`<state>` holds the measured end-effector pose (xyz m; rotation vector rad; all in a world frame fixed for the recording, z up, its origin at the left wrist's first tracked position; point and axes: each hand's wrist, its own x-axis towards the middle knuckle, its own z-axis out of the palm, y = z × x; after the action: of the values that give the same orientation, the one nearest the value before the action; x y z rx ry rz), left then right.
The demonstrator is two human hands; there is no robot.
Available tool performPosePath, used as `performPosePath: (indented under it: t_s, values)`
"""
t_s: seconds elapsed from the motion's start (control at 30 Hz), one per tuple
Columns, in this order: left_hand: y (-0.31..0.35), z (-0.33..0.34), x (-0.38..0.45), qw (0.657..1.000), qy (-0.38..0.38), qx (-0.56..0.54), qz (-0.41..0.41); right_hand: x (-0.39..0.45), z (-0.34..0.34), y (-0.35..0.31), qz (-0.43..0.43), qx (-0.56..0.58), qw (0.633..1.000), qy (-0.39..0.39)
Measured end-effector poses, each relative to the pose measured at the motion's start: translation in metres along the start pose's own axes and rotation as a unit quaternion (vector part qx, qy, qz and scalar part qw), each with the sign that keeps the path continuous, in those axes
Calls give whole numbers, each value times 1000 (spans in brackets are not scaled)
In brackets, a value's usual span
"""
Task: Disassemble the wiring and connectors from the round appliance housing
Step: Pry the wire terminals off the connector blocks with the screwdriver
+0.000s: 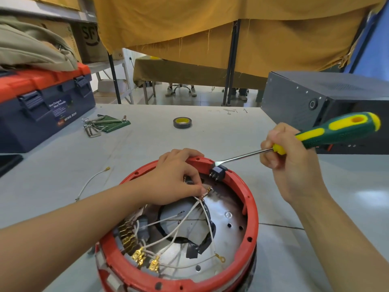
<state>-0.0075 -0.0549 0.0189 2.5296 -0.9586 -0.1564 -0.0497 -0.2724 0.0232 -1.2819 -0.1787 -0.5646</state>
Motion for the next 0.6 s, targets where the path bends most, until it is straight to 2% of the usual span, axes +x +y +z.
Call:
performPosePath:
  t_s: [0.6]
  values:
    - [20, 6, 10, 995, 22, 75, -64, -4, -2, -1, -12, -3, 999, 38]
